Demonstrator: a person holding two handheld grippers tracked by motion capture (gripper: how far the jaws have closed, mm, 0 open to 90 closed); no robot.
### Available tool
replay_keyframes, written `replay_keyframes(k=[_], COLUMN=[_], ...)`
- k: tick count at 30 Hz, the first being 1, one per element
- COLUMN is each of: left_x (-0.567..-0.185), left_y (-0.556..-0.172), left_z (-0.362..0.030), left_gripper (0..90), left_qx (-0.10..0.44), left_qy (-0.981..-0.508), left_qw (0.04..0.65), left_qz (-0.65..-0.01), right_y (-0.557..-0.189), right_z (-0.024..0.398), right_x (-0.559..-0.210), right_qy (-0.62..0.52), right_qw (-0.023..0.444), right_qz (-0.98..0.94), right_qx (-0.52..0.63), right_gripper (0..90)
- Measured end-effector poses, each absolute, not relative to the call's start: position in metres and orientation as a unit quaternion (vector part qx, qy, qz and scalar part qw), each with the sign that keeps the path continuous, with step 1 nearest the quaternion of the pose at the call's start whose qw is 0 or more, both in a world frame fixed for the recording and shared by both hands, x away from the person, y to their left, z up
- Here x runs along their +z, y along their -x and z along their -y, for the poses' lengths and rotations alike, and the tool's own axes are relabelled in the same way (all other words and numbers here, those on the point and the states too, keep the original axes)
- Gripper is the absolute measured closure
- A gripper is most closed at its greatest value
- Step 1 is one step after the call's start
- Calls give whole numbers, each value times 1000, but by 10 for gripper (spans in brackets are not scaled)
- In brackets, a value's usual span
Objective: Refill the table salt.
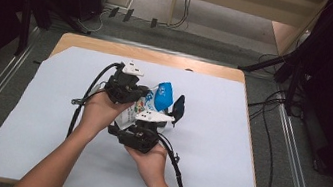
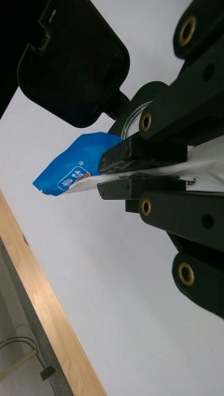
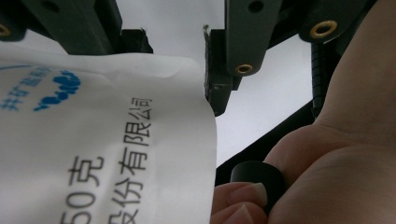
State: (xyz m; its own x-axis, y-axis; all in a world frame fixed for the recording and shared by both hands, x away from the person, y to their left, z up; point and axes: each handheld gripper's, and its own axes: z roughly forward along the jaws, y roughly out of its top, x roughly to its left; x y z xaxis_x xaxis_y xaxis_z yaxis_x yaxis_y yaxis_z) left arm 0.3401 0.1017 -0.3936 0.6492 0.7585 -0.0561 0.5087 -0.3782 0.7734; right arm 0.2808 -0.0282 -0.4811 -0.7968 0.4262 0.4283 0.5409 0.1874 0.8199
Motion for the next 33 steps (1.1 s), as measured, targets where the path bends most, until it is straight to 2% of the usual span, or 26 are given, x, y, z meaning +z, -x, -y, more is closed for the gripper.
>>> replay_keyframes(k=[19, 33], left_x=[-400, -405], left_y=[-340, -340], left_z=[-113, -130], left_gripper=[848, 837], left_qx=[125, 74], left_qy=[-811, -815], left_qw=[419, 433], left_qz=[-388, -379], right_y=[-282, -281], right_z=[26, 23], right_x=[-490, -502], right_qy=[317, 316], right_qw=[52, 40], right_qz=[772, 780], right_qx=[-548, -538], right_gripper=[653, 622])
